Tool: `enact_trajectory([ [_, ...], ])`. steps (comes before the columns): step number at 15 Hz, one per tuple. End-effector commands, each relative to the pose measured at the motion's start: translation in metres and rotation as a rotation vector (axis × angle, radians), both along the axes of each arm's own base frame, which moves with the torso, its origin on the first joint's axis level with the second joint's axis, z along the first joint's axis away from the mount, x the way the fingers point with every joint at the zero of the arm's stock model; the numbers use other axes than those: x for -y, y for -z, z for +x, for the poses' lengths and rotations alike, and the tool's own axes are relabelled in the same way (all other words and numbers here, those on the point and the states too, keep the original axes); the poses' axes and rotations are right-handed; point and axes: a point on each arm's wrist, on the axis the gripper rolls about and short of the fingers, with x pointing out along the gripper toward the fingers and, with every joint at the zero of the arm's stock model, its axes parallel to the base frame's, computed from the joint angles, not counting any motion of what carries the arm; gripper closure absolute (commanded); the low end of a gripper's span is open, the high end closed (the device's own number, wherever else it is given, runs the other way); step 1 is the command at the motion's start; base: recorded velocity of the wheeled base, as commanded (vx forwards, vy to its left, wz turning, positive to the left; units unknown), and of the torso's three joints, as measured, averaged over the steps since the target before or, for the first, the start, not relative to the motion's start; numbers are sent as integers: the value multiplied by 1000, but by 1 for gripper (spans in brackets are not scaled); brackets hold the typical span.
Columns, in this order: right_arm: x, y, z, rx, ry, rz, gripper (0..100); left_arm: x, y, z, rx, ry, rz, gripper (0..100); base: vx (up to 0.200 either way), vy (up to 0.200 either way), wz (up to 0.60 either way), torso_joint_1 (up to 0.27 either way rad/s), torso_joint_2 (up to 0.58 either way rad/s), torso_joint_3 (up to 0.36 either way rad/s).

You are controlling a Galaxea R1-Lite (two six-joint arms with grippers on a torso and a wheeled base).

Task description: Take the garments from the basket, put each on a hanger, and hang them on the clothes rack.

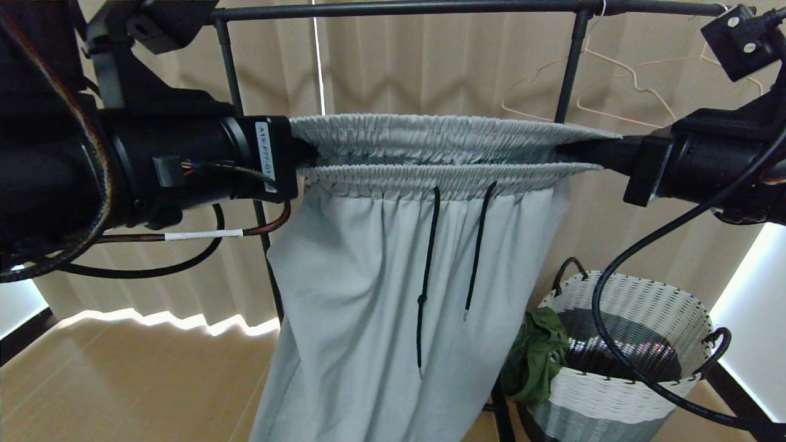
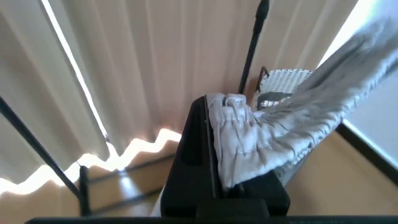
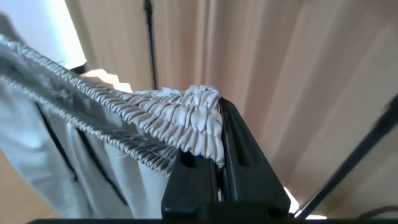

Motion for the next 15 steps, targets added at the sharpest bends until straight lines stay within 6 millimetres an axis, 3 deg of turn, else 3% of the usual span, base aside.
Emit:
enact_trajectory([
  [1,5,2,11,27,32,-14,100,5,-1,8,27,1,48,100,0,0,0,0,0,0],
  [8,10,0,14,51,57,-23,100,3,7,18,38,-19,95,100,0,0,0,0,0,0],
  [15,27,-5,-15,59,85,-80,100,16,3,36,65,-22,79,100,0,0,0,0,0,0],
])
